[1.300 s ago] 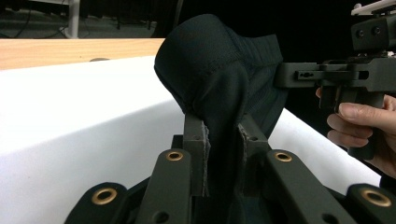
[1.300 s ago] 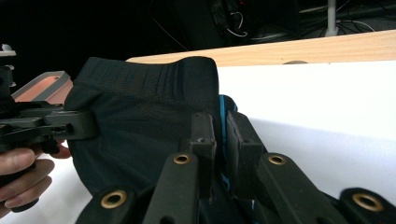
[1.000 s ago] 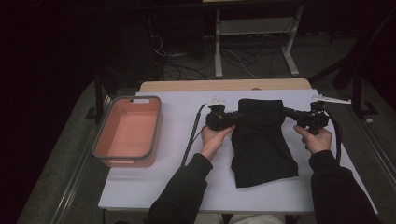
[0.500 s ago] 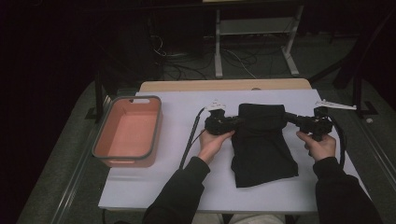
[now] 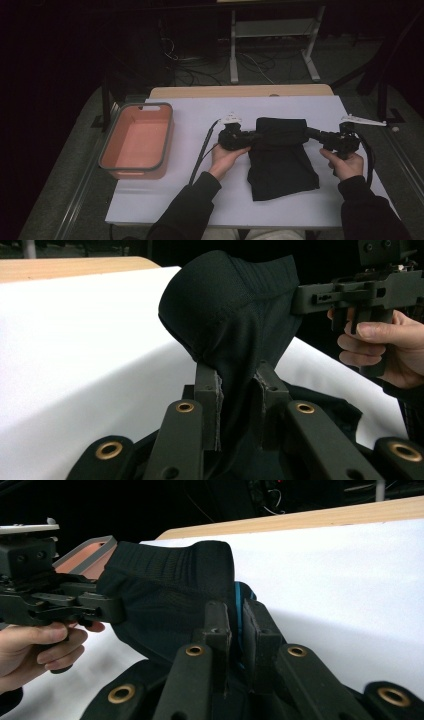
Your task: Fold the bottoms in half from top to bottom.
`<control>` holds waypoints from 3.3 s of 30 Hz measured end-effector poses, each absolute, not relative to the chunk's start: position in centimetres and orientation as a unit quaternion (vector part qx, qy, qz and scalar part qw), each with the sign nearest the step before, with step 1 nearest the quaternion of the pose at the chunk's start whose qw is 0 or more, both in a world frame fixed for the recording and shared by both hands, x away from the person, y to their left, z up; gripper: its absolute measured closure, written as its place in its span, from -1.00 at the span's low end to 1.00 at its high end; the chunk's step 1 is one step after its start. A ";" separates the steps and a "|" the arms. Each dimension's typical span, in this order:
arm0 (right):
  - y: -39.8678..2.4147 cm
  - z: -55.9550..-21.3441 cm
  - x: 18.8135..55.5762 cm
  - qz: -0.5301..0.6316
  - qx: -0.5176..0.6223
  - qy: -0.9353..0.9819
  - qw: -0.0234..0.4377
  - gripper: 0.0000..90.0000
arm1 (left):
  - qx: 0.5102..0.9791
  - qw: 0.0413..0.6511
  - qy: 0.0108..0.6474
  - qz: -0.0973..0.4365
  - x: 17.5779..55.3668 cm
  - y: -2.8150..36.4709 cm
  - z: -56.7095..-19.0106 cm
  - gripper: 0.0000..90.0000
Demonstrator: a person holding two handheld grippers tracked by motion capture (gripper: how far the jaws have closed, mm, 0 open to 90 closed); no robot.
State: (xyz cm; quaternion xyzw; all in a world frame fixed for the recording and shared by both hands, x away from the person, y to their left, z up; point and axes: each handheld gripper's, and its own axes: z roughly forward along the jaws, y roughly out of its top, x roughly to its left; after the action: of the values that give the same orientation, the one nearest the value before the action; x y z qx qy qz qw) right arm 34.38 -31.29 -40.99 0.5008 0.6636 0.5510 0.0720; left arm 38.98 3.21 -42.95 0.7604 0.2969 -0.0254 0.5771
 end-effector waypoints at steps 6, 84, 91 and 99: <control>-31.1 -41.3 33.5 0.545 0.498 0.671 0.069 0.80 | 0.768 0.567 0.295 -0.035 38.7 3.2 -43.3 0.70; -30.0 -45.0 38.6 0.419 0.476 0.771 -0.067 0.96 | 0.814 0.517 0.255 -0.069 35.1 2.8 -46.2 0.61; -29.7 -45.6 38.5 0.397 0.463 0.787 -0.093 0.96 | 0.810 0.513 0.273 -0.080 34.9 2.8 -45.8 0.05; -29.8 -45.5 38.0 0.402 0.453 0.787 -0.117 0.96 | 0.797 0.526 0.284 -0.083 34.4 4.7 -45.0 -0.19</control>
State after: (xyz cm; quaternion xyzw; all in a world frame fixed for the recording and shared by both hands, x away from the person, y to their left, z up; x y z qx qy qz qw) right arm 38.02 -29.78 -45.54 0.4532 0.7871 0.4017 -0.1170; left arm 34.37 4.71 -45.03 0.7972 0.2841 -0.0829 0.5262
